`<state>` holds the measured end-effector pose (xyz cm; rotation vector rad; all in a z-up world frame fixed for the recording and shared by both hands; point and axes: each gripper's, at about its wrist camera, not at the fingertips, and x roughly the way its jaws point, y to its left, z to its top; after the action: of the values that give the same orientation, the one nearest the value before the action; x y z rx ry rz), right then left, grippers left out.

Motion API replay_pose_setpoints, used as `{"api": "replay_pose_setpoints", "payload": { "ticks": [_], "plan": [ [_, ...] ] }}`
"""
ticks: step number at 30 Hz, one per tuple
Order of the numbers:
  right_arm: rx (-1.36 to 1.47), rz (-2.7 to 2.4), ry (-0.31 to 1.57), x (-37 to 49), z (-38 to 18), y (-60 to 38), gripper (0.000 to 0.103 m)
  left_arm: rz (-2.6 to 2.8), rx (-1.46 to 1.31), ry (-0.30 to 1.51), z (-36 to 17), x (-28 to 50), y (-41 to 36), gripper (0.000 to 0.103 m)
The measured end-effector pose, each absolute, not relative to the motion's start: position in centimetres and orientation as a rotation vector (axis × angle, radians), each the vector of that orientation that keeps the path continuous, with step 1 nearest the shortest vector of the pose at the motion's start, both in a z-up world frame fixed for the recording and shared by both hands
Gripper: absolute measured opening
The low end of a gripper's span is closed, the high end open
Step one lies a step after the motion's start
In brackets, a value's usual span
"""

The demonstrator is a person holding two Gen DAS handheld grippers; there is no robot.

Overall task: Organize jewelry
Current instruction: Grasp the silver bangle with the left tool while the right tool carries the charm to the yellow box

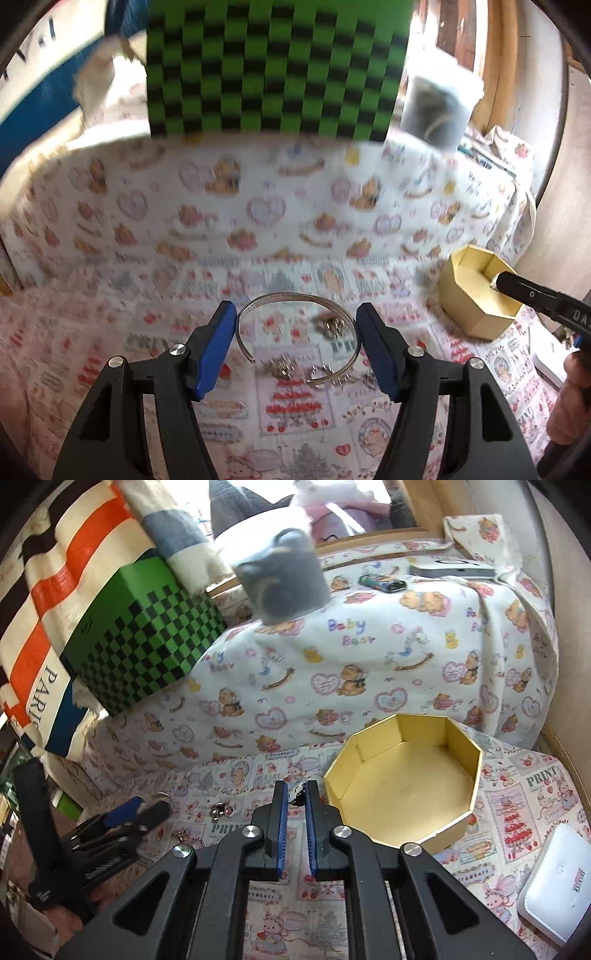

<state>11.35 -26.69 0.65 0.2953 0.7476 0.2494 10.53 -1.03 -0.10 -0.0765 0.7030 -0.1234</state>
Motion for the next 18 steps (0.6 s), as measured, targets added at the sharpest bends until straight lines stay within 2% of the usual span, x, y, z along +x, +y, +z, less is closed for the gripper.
{"api": "replay_pose_setpoints", "payload": {
  "ticks": [9, 18],
  "plan": [
    [0.331, 0.142, 0.761, 12.9, -0.5, -29.8, 0.010, -0.101, -0.091, 0.661, 0.6, 10.2, -0.9, 0.066],
    [0.237, 0.151, 0.839, 14.2, -2.8, -27.8, 0.010, -0.080, -0.121, 0.677, 0.2, 10.6, 0.1, 0.066]
  ]
}}
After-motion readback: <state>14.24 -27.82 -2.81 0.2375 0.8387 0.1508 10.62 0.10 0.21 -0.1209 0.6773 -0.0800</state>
